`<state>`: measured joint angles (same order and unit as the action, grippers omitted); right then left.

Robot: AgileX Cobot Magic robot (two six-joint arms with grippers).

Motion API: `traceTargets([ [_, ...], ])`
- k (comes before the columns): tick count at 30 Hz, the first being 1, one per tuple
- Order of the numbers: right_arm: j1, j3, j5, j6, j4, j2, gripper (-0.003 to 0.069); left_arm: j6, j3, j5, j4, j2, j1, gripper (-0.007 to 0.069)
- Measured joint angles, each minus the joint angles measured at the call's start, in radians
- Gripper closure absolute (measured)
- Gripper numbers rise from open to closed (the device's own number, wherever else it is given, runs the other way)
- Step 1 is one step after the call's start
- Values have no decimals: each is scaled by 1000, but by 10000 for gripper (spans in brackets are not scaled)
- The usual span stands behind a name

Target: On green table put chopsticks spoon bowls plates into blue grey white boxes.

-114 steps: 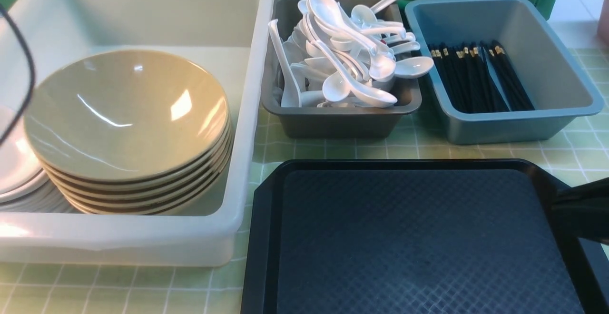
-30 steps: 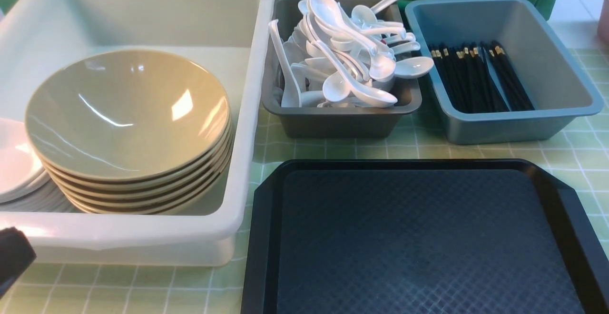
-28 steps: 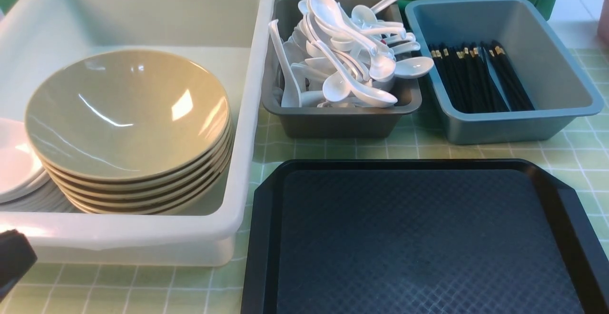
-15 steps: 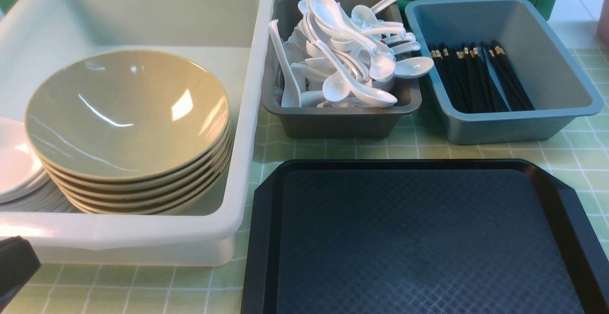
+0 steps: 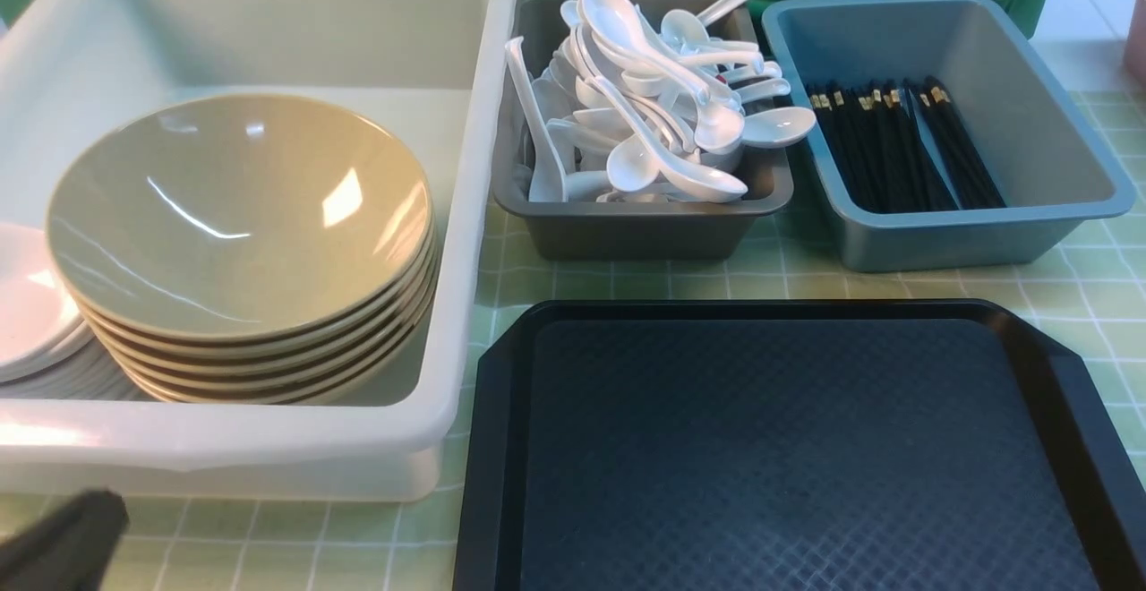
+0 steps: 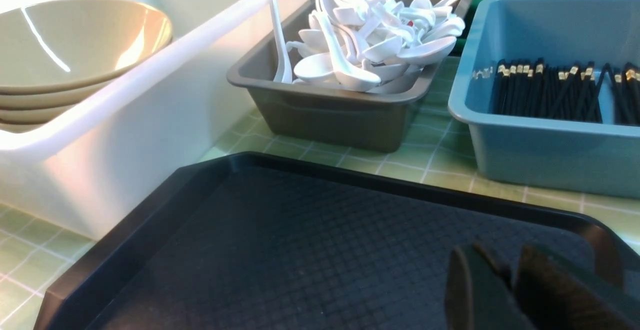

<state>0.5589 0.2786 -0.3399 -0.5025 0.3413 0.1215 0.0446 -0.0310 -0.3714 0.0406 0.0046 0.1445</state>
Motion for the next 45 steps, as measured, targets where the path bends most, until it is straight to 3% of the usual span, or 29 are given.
traceTargets([
  [35,0,-2,-3,1,0,0,507,-14,54,36,-20,-17,-2,626],
  [39,0,-2,-3,113,-9,0,505,-14,55,36,-20,-17,-2,626],
  [41,-11,-2,-7,269,-51,0,503,-14,55,37,-20,-17,-2,626],
  [42,-14,-2,-8,269,-57,0,502,-14,55,37,-20,-17,-2,626],
  [45,-172,-2,-51,449,-208,-23,497,-14,55,37,-20,-17,-2,626],
])
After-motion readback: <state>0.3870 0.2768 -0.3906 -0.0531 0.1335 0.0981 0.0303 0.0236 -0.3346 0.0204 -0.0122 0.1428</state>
